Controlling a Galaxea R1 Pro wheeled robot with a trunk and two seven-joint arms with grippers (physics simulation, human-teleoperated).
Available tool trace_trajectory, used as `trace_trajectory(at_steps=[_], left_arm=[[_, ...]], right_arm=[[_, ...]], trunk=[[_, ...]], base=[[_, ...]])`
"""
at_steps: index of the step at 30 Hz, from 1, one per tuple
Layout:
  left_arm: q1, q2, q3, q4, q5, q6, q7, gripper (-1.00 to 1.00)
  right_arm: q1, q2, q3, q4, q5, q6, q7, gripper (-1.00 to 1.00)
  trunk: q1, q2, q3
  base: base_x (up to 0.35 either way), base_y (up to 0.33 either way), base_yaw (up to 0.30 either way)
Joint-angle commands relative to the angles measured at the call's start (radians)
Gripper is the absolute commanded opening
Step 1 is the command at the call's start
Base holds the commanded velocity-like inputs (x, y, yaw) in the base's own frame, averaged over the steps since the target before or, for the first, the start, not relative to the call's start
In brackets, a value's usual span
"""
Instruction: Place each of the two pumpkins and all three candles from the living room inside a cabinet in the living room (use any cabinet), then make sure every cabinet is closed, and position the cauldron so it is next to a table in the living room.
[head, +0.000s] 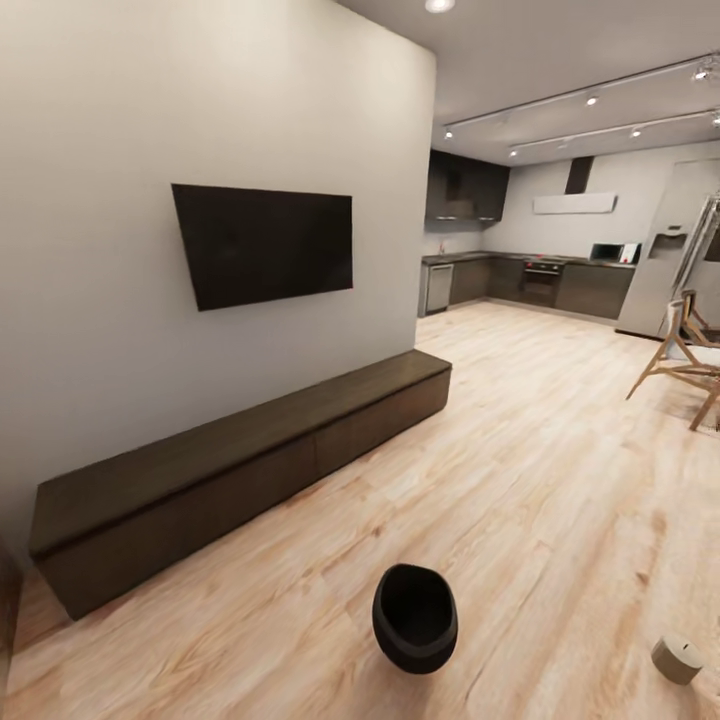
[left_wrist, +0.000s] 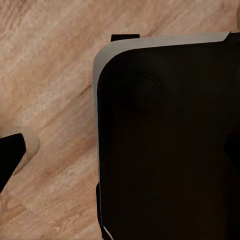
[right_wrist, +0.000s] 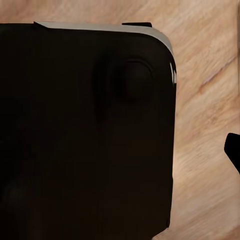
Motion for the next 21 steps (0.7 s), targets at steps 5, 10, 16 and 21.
trace_trajectory(at_steps=[5,10,16,21], left_arm=[[0.000,0.000,0.000,-0.001,-0.001,-0.002,0.000,1.00],[0.000,0.000,0.000,-0.001,-0.001,-0.003,0.004,1.00],[0.000,0.000,0.000,-0.001,-0.001,-0.004,0.009,1.00],[0.000,-0.001,-0.001,-0.001,-0.001,-0.004,0.009,1.00]], right_arm=[[-0.001,0.000,0.001,0.001,-0.002,-0.008,0.001,1.00],[-0.001,0.000,0.003,0.001,-0.003,-0.018,0.000,1.00],[-0.001,0.000,0.003,0.001,-0.003,-0.034,-0.001,1.00],[-0.001,0.000,0.003,0.001,-0.003,-0.040,-0.001,1.00]], trunk=[[0.001,0.000,-0.007],[0.001,0.000,-0.009],[0.001,0.000,-0.012],[0.001,0.000,-0.015]], base=[[0.318,0.000,-0.172],[0.305,0.000,-0.036],[0.280,0.000,-0.004],[0.144,0.000,0.000]])
